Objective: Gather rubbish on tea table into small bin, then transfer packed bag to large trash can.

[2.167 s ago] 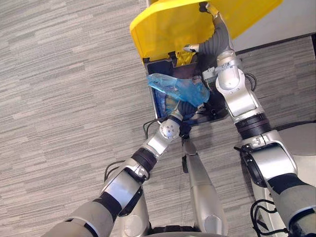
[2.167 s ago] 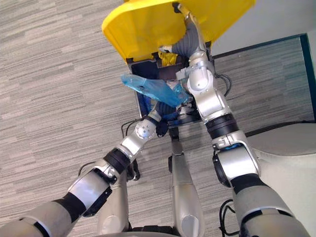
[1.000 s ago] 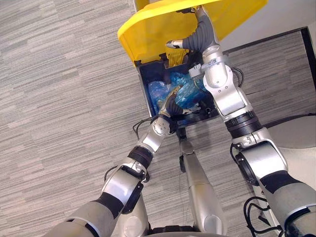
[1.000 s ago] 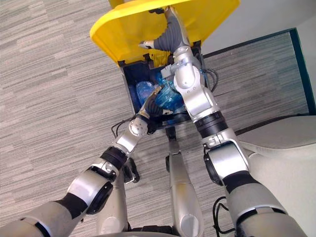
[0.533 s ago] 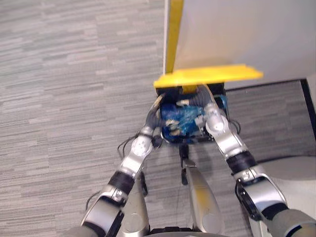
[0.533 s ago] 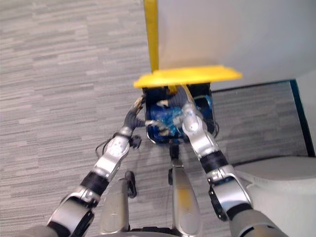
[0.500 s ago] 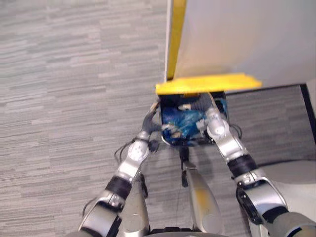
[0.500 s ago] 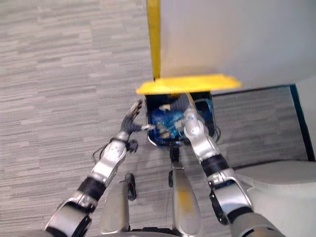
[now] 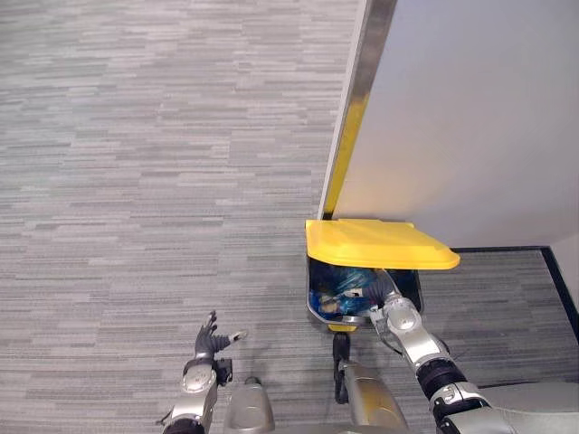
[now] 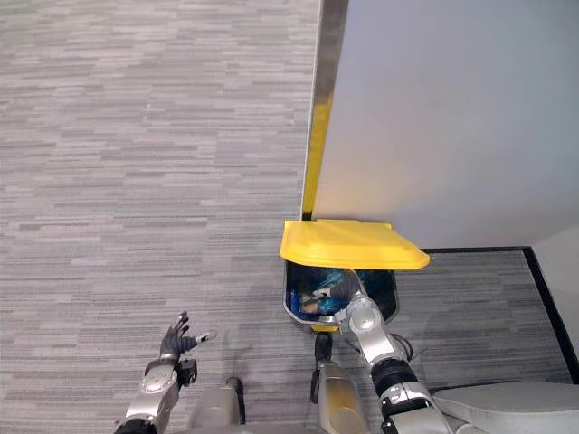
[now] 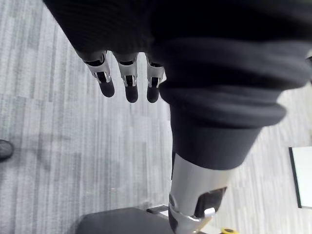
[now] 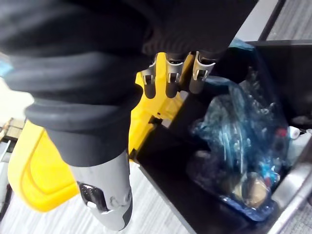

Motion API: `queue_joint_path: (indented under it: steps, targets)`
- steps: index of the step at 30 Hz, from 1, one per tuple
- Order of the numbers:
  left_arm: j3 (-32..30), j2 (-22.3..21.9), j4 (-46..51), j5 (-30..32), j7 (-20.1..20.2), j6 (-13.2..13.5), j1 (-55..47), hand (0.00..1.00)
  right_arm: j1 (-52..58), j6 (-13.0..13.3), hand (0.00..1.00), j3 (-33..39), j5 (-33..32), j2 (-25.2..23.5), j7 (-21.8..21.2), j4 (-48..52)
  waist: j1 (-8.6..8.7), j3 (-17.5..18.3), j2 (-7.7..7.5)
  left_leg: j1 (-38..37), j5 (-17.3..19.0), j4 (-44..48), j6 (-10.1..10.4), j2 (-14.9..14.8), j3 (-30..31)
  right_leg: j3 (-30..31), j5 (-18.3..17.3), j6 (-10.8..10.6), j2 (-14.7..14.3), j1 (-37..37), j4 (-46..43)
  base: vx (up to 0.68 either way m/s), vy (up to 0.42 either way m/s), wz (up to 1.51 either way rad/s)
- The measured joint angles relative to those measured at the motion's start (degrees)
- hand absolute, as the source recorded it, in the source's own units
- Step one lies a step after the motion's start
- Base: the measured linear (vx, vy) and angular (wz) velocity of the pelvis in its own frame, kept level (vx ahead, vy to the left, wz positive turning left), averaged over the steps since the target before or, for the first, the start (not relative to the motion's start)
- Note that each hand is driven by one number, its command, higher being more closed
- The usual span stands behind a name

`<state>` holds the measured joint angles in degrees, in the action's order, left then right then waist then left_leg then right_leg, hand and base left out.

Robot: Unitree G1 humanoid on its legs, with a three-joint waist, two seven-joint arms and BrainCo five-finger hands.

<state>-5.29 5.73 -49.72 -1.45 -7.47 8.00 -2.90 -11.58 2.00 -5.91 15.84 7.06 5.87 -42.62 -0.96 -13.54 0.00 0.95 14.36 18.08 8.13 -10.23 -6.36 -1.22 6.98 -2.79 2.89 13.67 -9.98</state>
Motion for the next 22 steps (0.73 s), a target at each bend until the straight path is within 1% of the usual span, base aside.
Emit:
queue_joint_path:
  steps: [2,4,5,6,7,8,9,10,11,12,13,14,15,16,17,18,20,22]
  targets:
    - [-0.05,-0.42,-0.42,0.06,-0.17,-0.33,0.07,0.0,1.44,0.06,0.0,0.84,-2.18,-1.01,-0.18,-2.11,0.01,-0.09,-0.84,-0.77,0.23,0.49,-0.34,0.51,-1.81,1.96,0.44,-1.15,0.0,0.1,0.06,-0.15,-0.005,-0.38]
    - [-0.05,-0.55,-0.42,0.32,-0.22,-0.32,0.11,0.0,2.96,0.08,0.0,1.53,-3.6,-1.63,-0.56,-2.67,0.18,-0.31,-1.57,-0.67,0.76,1.83,-1.05,0.64,-2.36,2.85,0.64,-1.45,-0.07,0.12,-0.1,-0.15,-0.004,-0.28]
    - [-0.05,-0.58,-0.42,0.7,-0.22,-0.32,0.58,0.0,4.4,0.18,0.0,2.7,-4.97,-2.17,-0.61,-2.78,0.27,-0.45,-2.32,-0.07,1.36,3.46,-1.33,0.85,-2.61,3.06,0.48,-1.72,0.26,0.62,-0.37,-0.18,0.005,-0.28]
    - [-0.06,-0.68,-0.4,1.01,-0.24,-0.31,0.88,0.0,5.82,0.3,0.0,3.59,-6.48,-2.32,-0.57,-2.84,0.32,-0.64,-2.89,0.62,1.59,4.14,-2.31,1.01,-2.73,2.88,-1.18,-3.83,0.31,1.06,-0.03,-0.23,0.009,-0.31]
    - [-0.07,-0.89,-0.42,1.04,-0.27,-0.32,1.24,0.0,6.34,0.29,0.0,4.05,-7.01,-2.31,-0.56,-2.99,0.25,-0.68,-2.61,0.69,1.24,3.56,-2.93,0.6,-3.08,2.64,-2.68,-5.47,0.26,1.24,-0.25,-0.21,-0.036,-0.39]
    - [-0.34,-1.42,-0.58,1.03,-0.39,-0.3,1.21,0.0,7.27,0.34,0.0,4.9,-8.8,-2.64,-0.54,-3.21,0.2,-0.73,-2.15,1.3,0.0,2.89,-3.11,-0.6,-4.75,0.88,-4.85,-2.62,1.21,4.67,-9.33,-0.23,-0.063,-0.31]
    - [-0.98,-1.5,-1.07,1.03,-0.39,-0.37,1.18,0.0,8.17,0.33,0.0,6.14,-9.71,-3.09,-0.49,-3.34,0.24,-0.59,-2.83,1.52,-0.49,2.89,-2.89,-0.56,-5.12,-0.14,-7.37,-0.21,2.01,6.59,-19.38,-0.17,-0.081,-0.22]
    - [-1.72,-1.63,-1.26,1.02,-0.43,-0.43,1.47,0.0,9.39,0.35,0.0,7.45,-10.58,-3.75,-0.42,-3.33,0.27,-0.47,-3.14,1.45,-0.8,2.83,-2.57,-0.63,-5.17,-0.92,-11.25,0.4,2.74,6.69,-27.28,-0.11,-0.087,-0.09]
    - [-2.03,-1.47,-1.37,0.94,-0.45,-0.56,0.97,0.0,10.7,0.38,0.0,8.9,-11.66,-4.92,0.03,-3.32,0.03,-0.01,-3.87,1.35,-1.28,2.25,-1.87,-0.68,-5.36,-1.34,-15.77,0.06,3.84,6.4,-33.61,-0.06,-0.139,-0.1]
    - [-2.35,-1.07,-1.37,0.91,-0.51,-0.74,0.45,0.0,11.73,0.61,0.0,9.95,-12.27,-5.92,0.23,-3.34,0.03,0.67,-4.56,1.46,-1.77,1.44,-1.28,-0.76,-5.5,-0.79,-19.01,-0.6,4.6,5.01,-35.81,-0.03,-0.169,-0.1]
    - [-2.84,-1.04,-1.37,0.92,-0.49,-0.87,0.34,0.0,12.4,0.87,0.0,10.51,-12.71,-6.36,0.24,-3.35,0.07,1.13,-5.22,1.55,-2.05,1.18,-0.76,-0.64,-5.54,-0.31,-20.37,-1.06,4.85,4.2,-34.3,0.03,-0.25,-0.09]
    - [-4.54,-1.56,-1.45,0.9,-0.5,-1.34,0.43,0.0,14.01,1.37,0.0,11.2,-13.09,-6.49,0.34,-3.67,0.04,2.45,-5.76,1.51,-3.08,-0.59,0.19,0.09,-5.54,-1.1,-23.73,-0.93,4.44,1.88,-27.86,0.06,-0.229,-0.27]
    - [-5.46,-3.56,-1.9,0.91,-0.42,-1.42,0.63,0.0,14.13,1.59,0.0,12.49,-13.12,-5.99,0.4,-4.85,-0.19,3.61,-3.38,1.82,-4.87,-3.69,0.31,-0.73,-5.48,-1.54,-22.83,0.78,2.37,1.3,-22.2,0.07,-0.191,-0.3]
    - [-5.54,-4.36,-2.24,0.91,-0.33,-1.41,0.62,0.0,13.99,1.71,0.0,13.11,-13.21,-5.19,0.43,-5.97,0.12,4.22,-2.27,1.79,-5.78,-5.61,-0.02,-0.92,-5.11,-1.5,-21.46,1.12,1.41,1.07,-19.64,0.03,-0.072,-0.46]
    - [-5.54,-5.21,-3.38,0.9,-0.22,-1.41,0.74,0.0,13.57,1.63,0.0,13.4,-13.54,-3.96,0.41,-8.55,0.15,5.04,-0.82,1.09,-7.28,-9.56,-0.78,-0.96,-4.22,-1.1,-18.99,1.59,-0.2,0.34,-15.47,0.01,-0.018,-0.35]
    - [-5.54,-5.21,-3.69,0.89,-0.17,-1.38,0.78,0.0,13.57,1.59,0.0,13.43,-13.54,-3.45,0.43,-9.75,0.15,5.57,0.05,0.52,-8.33,-10.97,-1.2,-1.0,-3.87,-0.9,-17.96,1.72,-0.92,-0.25,-13.62,0.02,-0.012,-0.42]
    - [-5.58,-3.97,-4.46,0.65,-0.16,-1.29,1.73,0.0,14.64,1.5,0.0,14.82,-13.54,-2.47,0.47,-11.42,0.32,6.0,0.5,-1.3,-10.26,-14.0,-2.11,-1.08,-3.8,-0.64,-15.62,2.06,-2.28,-2.33,-9.18,0.03,-0.002,-0.2]
    - [-5.58,-2.79,-4.8,0.35,-0.1,-1.24,2.4,0.0,15.19,1.5,0.0,15.67,-13.55,-1.4,0.47,-11.99,0.36,6.05,0.43,-2.26,-10.65,-14.68,-2.01,-1.12,-3.7,-1.04,-14.72,1.77,-2.4,-3.75,-7.19,0.0,0.008,0.03]
